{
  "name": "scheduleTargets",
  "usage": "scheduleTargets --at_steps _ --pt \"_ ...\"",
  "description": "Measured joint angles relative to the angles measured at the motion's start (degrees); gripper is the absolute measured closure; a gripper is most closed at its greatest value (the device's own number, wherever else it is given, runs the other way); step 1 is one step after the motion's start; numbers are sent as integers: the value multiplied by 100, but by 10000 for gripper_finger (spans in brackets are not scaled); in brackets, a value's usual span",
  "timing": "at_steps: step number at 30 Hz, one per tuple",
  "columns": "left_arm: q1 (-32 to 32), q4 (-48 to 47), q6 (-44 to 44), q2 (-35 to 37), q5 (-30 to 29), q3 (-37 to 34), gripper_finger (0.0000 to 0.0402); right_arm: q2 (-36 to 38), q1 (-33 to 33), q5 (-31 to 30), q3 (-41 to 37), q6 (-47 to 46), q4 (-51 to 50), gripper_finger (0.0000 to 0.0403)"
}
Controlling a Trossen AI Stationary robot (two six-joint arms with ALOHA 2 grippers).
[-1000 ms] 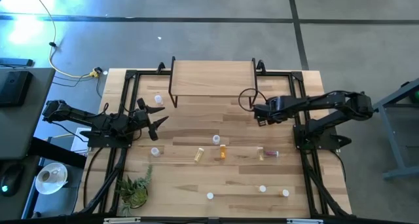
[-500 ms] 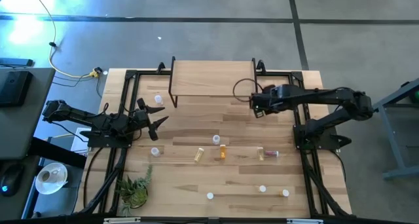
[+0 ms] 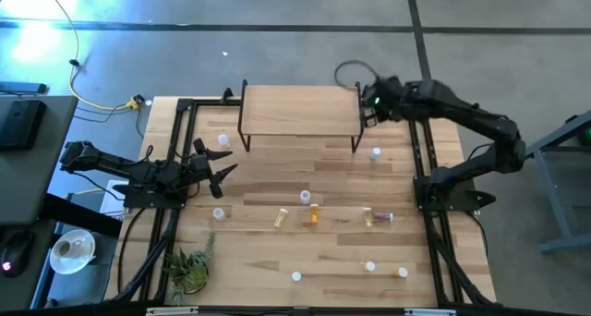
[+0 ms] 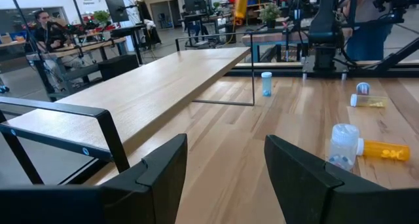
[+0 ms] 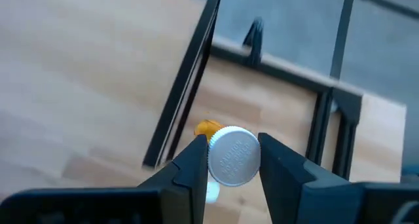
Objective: Pick and place medicine bottles onto shelf by color
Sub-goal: Put the top right orange pill bottle on the shelf
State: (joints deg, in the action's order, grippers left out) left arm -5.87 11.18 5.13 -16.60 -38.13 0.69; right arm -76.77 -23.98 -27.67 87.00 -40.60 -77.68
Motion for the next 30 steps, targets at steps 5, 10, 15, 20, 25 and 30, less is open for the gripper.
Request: scheduleTargets --at_steps 5,10,15,20,25,30 --pt "0 0 0 -1 0 0 206 0 -626 -16 555 685 351 304" --pt "0 0 0 -2 0 0 206 -7 -1150 185 937 1245 941 304" --pt "0 0 0 0 0 0 206 -198 -1456 430 1356 1624 1326 304" --pt "0 -2 -1 -1 0 -1 206 -736 -1521 427 2000 1863 1295 304" --pt "0 -111 -46 -2 -1 0 206 -1398 -1515 698 2622 2018 940 304" --pt "0 -116 -48 -2 0 -1 206 -2023 -1515 717 3087 2117 369 304"
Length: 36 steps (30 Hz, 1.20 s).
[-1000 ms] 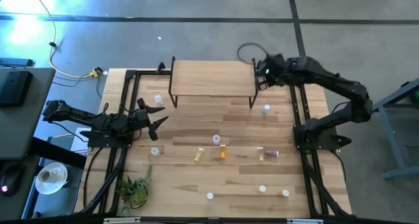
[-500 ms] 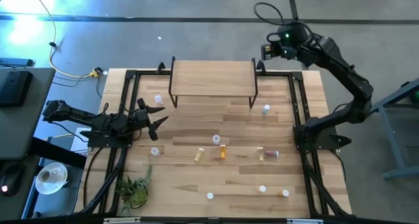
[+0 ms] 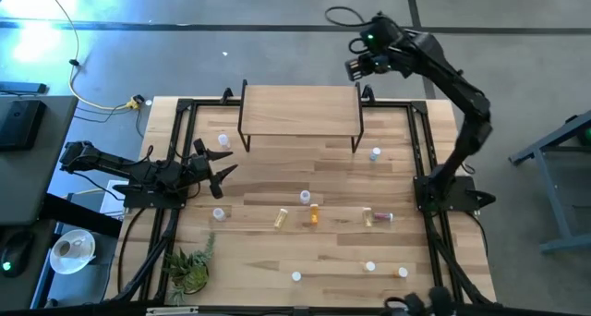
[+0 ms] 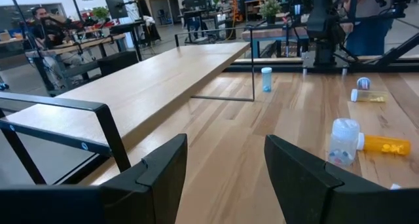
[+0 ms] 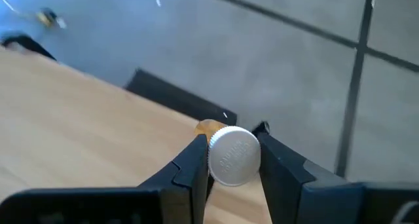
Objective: Pick and place medicine bottles onto shelf by color
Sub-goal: Put the top right orange pill bottle on the shelf
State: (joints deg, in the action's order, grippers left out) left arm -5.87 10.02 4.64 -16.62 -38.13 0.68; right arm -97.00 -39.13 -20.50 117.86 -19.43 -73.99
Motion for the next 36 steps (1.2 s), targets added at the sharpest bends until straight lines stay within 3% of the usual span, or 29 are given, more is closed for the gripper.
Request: scheduleTargets --at_steps 19,36 --pt "0 2 -2 1 0 0 206 -1364 547 322 133 667 -311 304" --pt "0 4 -2 0 0 1 206 -1616 540 641 131 902 -308 304"
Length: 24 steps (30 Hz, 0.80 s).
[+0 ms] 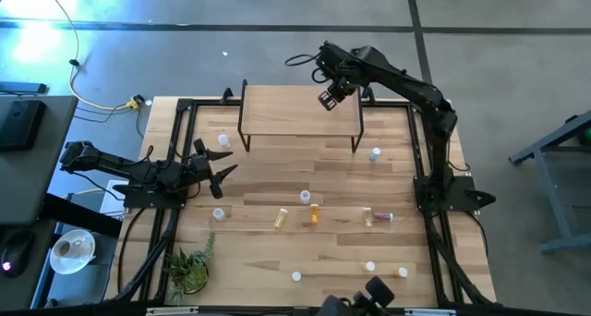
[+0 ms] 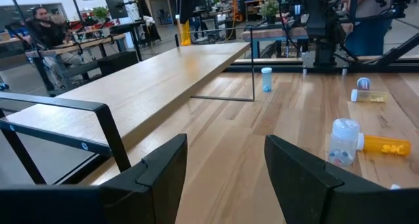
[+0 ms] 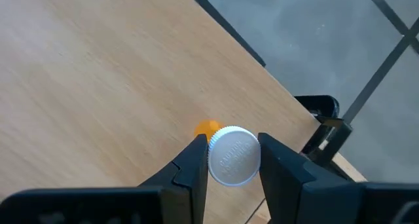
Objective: Pick and place medicine bottles onto shelf by color
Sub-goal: Put the top right orange pill bottle on the shelf
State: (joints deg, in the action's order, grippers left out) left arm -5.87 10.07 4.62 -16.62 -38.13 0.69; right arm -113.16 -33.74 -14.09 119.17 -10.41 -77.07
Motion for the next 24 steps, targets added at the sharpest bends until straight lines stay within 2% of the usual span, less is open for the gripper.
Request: scheduleTargets --at_steps 14,24 --pt "0 0 2 0 2 -2 206 -193 0 -37 -2 24 -36 302" --pt "-2 -2 2 0 2 0 206 -193 2 -240 -2 42 -20 236"
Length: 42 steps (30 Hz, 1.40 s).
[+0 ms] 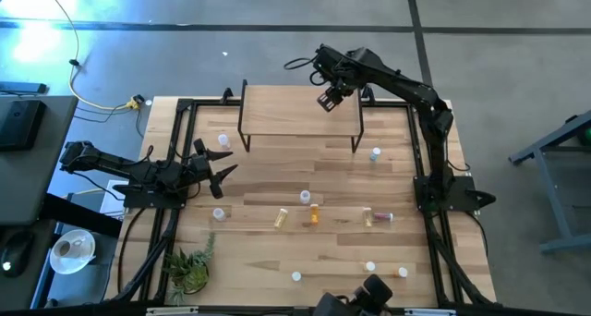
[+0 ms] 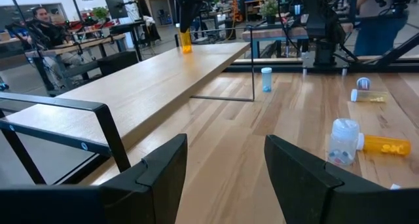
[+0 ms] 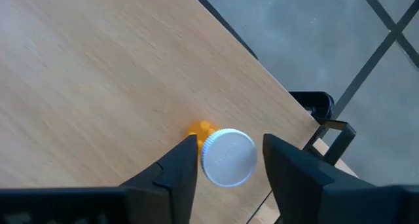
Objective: Pick and place medicine bottles onto shelf by color
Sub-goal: Put the top right orange pill bottle on the shelf, then put the bottom left transparent pill bottle on the shelf
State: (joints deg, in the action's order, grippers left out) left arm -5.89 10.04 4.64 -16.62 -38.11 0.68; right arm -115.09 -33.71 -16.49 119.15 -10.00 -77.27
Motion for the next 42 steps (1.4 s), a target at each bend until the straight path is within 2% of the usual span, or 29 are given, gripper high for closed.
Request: scheduleTargets --at_steps 4,18,23,29,38,42 --pt "0 0 0 0 0 -1 206 0 0 0 0 2 61 221" --pt "0 0 -29 0 14 -1 206 426 35 44 0 105 80 219" --pt "0 -2 -170 0 413 -2 206 686 221 49 2 113 5 219" --pt "-29 -8 -507 2 745 15 206 1009 762 13 2 383 -7 218" --pt "-217 -921 -613 -4 781 713 206 1131 1592 -2 0 558 -86 218" --pt "-291 -1807 -985 -9 1128 1175 206 1131 1854 -84 -2 529 -103 219"
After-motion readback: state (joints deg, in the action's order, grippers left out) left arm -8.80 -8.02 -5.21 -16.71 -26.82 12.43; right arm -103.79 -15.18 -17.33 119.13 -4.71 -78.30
